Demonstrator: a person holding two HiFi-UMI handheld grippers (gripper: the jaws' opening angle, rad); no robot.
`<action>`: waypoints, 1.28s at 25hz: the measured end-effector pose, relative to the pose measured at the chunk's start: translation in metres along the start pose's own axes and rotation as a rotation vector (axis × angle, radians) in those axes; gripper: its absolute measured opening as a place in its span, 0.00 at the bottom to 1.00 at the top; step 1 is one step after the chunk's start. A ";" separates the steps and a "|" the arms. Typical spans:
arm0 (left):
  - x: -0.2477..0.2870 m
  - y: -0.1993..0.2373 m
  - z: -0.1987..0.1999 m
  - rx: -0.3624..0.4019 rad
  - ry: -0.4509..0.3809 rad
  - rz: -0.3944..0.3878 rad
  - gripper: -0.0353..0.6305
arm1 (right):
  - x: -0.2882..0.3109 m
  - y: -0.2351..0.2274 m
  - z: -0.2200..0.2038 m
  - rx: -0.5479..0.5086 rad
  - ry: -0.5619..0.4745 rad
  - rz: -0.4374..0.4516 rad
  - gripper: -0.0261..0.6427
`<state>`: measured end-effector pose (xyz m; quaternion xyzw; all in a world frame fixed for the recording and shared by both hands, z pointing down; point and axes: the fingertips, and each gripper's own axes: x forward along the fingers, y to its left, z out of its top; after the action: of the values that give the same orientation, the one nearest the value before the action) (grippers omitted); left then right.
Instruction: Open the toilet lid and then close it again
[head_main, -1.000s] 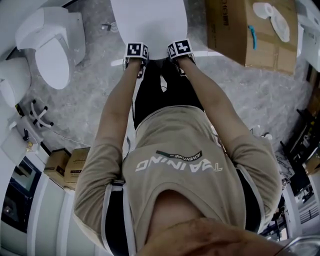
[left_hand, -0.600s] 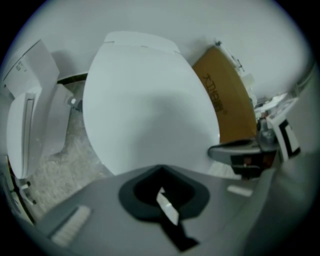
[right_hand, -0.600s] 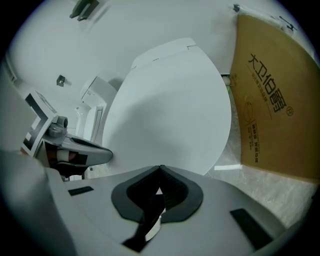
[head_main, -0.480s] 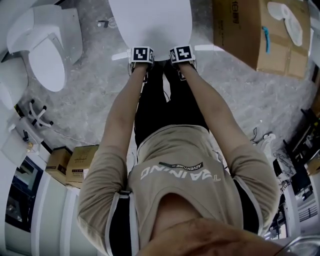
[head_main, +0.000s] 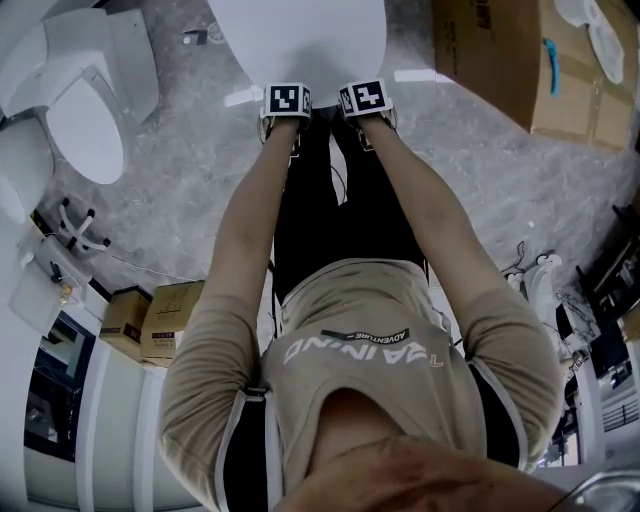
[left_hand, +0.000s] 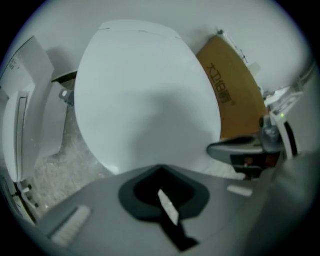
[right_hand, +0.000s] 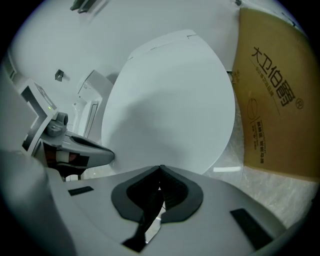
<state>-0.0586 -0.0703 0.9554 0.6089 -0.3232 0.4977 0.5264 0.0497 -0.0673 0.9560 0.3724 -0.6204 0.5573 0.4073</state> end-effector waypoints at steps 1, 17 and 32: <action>0.002 0.001 -0.001 -0.007 -0.003 -0.003 0.06 | 0.002 -0.001 -0.001 -0.001 -0.002 -0.004 0.06; 0.021 0.006 -0.001 0.016 -0.034 -0.006 0.06 | 0.019 -0.008 -0.005 -0.039 0.026 0.006 0.06; -0.066 -0.010 0.022 0.025 -0.086 -0.013 0.06 | -0.062 0.026 0.039 -0.105 -0.042 0.026 0.06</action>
<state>-0.0629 -0.0974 0.8905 0.6385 -0.3350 0.4716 0.5076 0.0468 -0.1027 0.8872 0.3541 -0.6620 0.5210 0.4060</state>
